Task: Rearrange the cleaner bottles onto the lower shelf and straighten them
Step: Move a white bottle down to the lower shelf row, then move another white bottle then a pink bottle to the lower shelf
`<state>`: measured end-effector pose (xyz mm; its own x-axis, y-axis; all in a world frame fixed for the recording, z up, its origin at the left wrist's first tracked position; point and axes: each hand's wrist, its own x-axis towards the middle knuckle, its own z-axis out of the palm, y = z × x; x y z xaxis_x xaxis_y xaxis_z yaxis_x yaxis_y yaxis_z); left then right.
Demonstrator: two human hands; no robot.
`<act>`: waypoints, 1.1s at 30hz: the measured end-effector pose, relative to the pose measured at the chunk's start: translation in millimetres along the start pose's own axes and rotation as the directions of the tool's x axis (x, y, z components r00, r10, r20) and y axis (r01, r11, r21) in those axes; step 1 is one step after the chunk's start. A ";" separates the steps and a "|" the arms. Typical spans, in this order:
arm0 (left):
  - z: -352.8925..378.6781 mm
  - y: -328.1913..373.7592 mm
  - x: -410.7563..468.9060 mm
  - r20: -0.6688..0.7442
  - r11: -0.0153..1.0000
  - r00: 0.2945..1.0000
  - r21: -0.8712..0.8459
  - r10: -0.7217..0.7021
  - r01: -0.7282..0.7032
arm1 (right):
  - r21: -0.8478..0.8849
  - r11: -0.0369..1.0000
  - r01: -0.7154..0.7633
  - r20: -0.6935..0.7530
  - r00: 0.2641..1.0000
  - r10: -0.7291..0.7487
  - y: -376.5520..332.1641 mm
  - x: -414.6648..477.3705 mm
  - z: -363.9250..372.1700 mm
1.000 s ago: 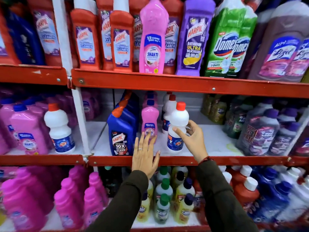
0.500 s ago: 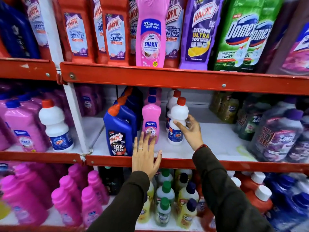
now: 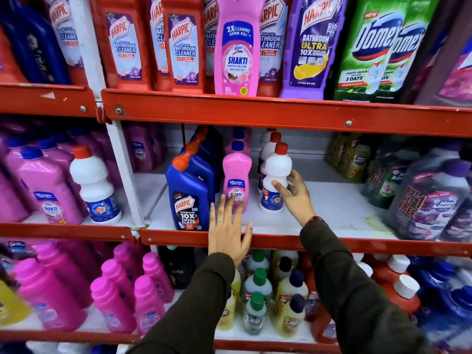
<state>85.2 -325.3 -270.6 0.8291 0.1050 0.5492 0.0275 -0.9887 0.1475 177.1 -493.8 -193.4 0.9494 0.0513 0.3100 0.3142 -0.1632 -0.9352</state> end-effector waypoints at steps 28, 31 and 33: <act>-102.6 -186.6 -66.3 -0.159 0.977 0.986 -0.194 0.056 -0.087 | -0.377 0.806 0.457 -0.090 0.848 -0.523 -54.1 -156.9 196.7; -113.1 -233.9 -71.6 -0.180 0.989 0.983 -0.145 0.015 -0.041 | -0.249 0.847 0.469 -0.044 0.868 -0.494 -67.6 -162.8 240.0; -118.2 -265.4 -74.0 -0.183 0.991 0.982 -0.131 -0.035 0.011 | -0.167 0.876 0.452 -0.005 0.888 -0.460 -77.5 -165.2 267.0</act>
<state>-49.4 -58.0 -253.2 0.7112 0.1578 0.6851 -0.0368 -0.9648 0.2604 -3.3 -226.6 -217.8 0.6987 0.1160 0.7060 0.7044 -0.2845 -0.6503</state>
